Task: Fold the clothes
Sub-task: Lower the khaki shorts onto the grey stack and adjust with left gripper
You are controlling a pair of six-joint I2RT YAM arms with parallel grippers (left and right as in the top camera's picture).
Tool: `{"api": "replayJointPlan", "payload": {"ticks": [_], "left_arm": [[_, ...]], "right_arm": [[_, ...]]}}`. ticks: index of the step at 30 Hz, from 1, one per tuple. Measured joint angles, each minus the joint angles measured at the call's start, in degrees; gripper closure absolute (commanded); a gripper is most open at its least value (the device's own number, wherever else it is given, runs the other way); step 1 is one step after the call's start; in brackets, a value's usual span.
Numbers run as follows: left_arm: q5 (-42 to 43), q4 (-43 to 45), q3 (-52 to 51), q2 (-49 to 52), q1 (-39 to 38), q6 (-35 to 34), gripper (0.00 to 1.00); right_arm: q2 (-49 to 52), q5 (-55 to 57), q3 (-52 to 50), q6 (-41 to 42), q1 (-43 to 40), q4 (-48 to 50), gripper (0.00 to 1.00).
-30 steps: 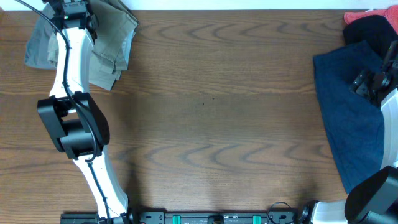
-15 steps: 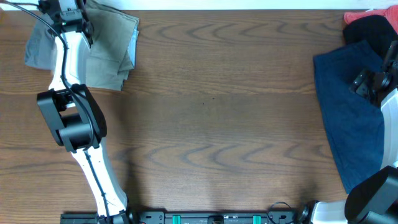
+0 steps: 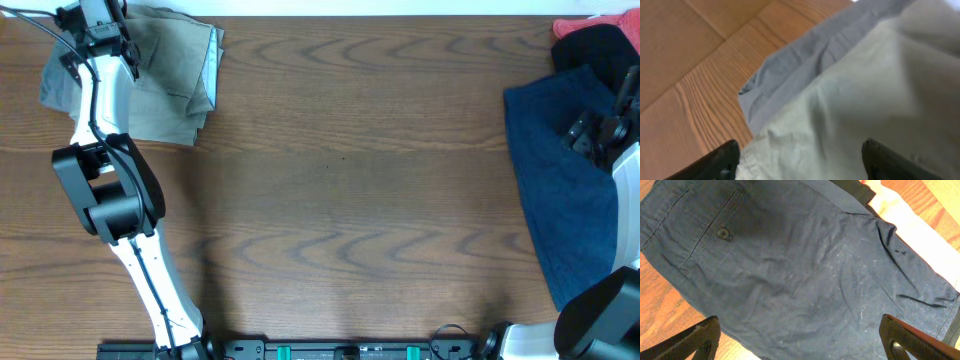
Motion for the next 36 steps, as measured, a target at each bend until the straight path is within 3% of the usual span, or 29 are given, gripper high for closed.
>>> {"api": "replayJointPlan", "payload": {"ticks": [3,4,8,9,10,17,36], "left_arm": [[0.3,-2.4,0.0,0.0,-0.5,0.5,0.15],[0.9,-3.4,0.0,0.0,-0.7,0.7,0.22],[6.6,-7.2,0.0,0.0,-1.8,0.8,0.77],[9.3,-7.6,0.0,0.0,-2.1,1.0,0.87],[11.6,-7.7,0.0,0.0,-2.3,1.0,0.89],[20.8,-6.9,0.0,0.0,-2.9,1.1,0.90],[22.3,-10.8,-3.1,1.8,4.2,1.1,0.89]], "right_arm": [[0.0,0.0,0.0,0.0,0.0,0.0,0.01],[0.0,0.0,0.0,0.0,0.0,0.0,0.01],[0.0,0.0,0.0,0.0,0.0,0.0,0.01],[0.0,0.0,0.0,0.0,0.0,0.0,0.01],[0.0,0.0,0.0,0.0,0.0,0.0,0.01],[0.0,0.0,0.0,0.0,0.0,0.0,0.01],[0.0,0.0,0.0,0.0,0.0,0.0,0.01]]}}
